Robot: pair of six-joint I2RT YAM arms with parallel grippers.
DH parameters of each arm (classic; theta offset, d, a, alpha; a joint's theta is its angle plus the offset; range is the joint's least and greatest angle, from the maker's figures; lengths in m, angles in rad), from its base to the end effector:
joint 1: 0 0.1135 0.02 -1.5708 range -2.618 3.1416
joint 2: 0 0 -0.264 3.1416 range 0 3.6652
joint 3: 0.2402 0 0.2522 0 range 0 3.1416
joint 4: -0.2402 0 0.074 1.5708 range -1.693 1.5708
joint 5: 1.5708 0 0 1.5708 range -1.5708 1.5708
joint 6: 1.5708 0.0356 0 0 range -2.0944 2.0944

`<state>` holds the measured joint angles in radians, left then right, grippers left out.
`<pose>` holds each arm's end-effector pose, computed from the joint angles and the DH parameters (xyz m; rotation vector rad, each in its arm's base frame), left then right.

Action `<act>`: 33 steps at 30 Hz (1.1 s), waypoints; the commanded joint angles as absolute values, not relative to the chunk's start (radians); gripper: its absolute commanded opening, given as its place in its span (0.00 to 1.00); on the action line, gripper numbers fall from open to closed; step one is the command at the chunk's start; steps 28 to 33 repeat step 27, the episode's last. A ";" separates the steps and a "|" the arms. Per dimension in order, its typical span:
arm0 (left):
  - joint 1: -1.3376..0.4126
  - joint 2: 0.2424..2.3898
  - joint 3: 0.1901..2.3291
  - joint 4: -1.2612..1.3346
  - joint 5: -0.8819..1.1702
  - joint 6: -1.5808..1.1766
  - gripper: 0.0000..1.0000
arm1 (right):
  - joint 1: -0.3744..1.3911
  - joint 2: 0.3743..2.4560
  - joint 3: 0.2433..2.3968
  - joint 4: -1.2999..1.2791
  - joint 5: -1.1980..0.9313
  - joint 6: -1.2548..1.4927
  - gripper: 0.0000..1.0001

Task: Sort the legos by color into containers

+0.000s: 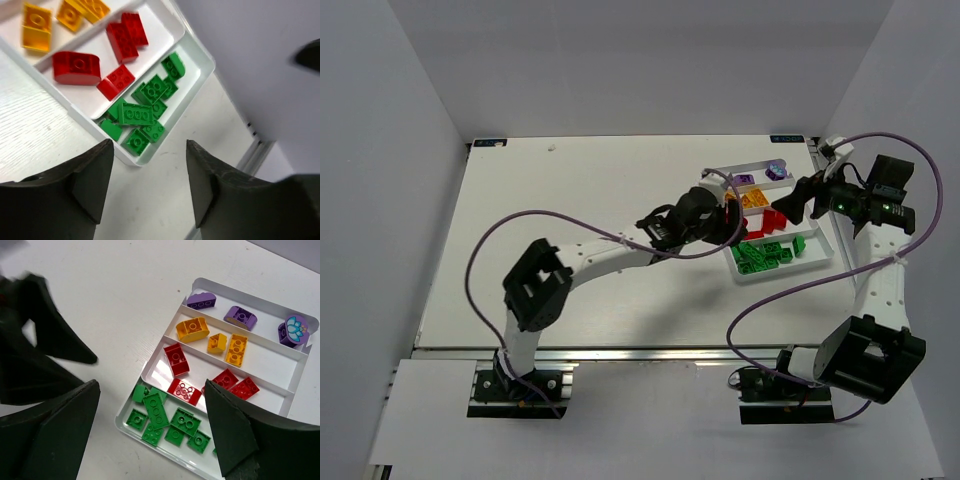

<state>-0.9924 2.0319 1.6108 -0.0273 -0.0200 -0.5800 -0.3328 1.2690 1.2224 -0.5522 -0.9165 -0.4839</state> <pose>0.2654 -0.4051 0.2570 0.4289 2.1168 -0.9455 0.2626 -0.0609 0.3602 -0.6321 1.8427 0.4580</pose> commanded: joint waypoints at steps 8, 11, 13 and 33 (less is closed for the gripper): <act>-0.922 1.444 1.117 -0.049 -0.379 -0.601 0.98 | -0.331 1.201 1.235 -0.620 -0.873 -0.504 0.89; -0.841 1.293 1.032 -0.113 -0.347 -0.604 0.98 | -0.331 1.172 1.206 -0.621 -0.835 -0.451 0.89; -0.812 1.202 1.008 -0.159 -0.344 -0.592 0.98 | -0.331 1.158 1.197 -0.591 -0.760 -0.376 0.89; -0.759 1.008 1.008 -0.327 -0.396 -0.526 0.98 | -0.331 1.068 1.149 -0.534 -0.638 -0.207 0.89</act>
